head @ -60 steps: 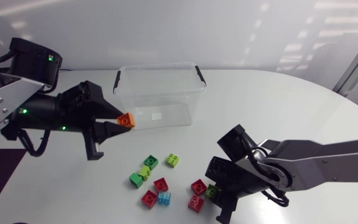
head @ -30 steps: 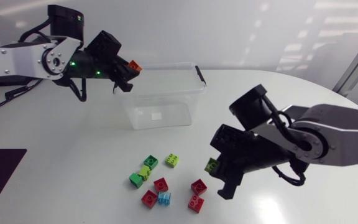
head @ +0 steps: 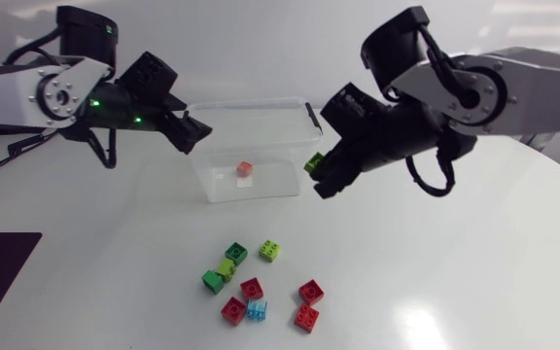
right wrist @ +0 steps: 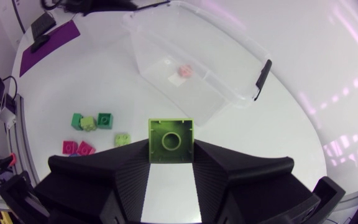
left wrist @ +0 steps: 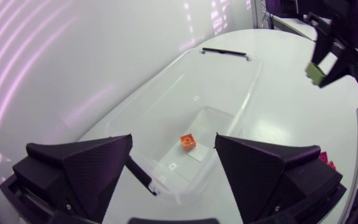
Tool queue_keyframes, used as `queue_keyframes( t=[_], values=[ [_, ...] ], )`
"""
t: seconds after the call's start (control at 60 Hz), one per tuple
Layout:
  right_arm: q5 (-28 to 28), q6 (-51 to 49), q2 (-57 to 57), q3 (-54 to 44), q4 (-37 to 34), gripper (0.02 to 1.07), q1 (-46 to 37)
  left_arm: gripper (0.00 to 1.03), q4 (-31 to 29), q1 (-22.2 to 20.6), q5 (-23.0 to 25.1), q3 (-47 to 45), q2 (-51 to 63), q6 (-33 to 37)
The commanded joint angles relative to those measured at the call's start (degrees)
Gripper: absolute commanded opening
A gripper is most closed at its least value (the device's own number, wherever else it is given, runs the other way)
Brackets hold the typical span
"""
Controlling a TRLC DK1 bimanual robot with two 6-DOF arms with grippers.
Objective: Place the duplo bricks in the container
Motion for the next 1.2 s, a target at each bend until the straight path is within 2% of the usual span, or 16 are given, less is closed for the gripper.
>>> queue_keyframes(
  t=[0.0,0.083,0.183,0.35,0.433,0.467,0.55,0.667,1.033,1.117,1.167,1.183],
  values=[
    [0.2,1.7,4.3,4.9,0.2,0.3,-0.8,0.98,-3.5,-1.3,0.3,-4.9,-6.2,0.8],
    [-0.1,2.2,7.9,9.8,0.3,0.3,-1.5,0.98,-7.9,-3.3,1.0,-9.5,-11.0,3.4],
    [-0.2,2.2,11.7,14.9,0.3,0.3,-1.9,0.96,-9.9,-5.4,1.1,-16.1,-15.2,5.9],
    [-0.2,2.6,17.9,22.8,0.6,0.3,-2.6,0.96,-10.0,-8.6,1.0,-26.2,-17.1,8.6],
    [-0.2,3.2,20.5,25.8,1.8,0.35,-3.0,0.96,-9.8,-10.1,1.0,-28.4,-16.3,8.9],
    [0.1,3.4,21.3,26.5,2.9,0.44,-3.2,0.96,-9.7,-10.3,1.1,-28.7,-15.5,9.0],
    [1.2,3.6,24.7,28.9,4.5,1.03,-3.5,0.96,-8.8,-11.3,1.1,-29.1,-12.3,9.0],
    [1.2,4.3,23.4,27.3,3.9,1.03,-3.7,0.96,-7.9,-12.4,0.6,-28.9,-6.7,9.2],
    [0.3,4.9,-3.0,-0.4,-3.1,1.03,0.5,0.93,-6.4,-17.7,-4.3,-29.0,0.1,7.9],
    [0.3,5.1,-6.5,-7.5,-3.1,1.03,3.1,0.89,-6.1,-17.9,-5.5,-28.7,2.5,7.8],
    [0.5,5.1,-7.3,-10.7,-2.9,1.03,4.3,0.83,-6.1,-17.9,-5.9,-28.4,4.1,7.8],
    [0.6,5.1,-7.5,-12.1,-2.8,1.03,4.8,0.78,-6.2,-17.8,-5.9,-28.2,4.8,7.8]
  ],
)
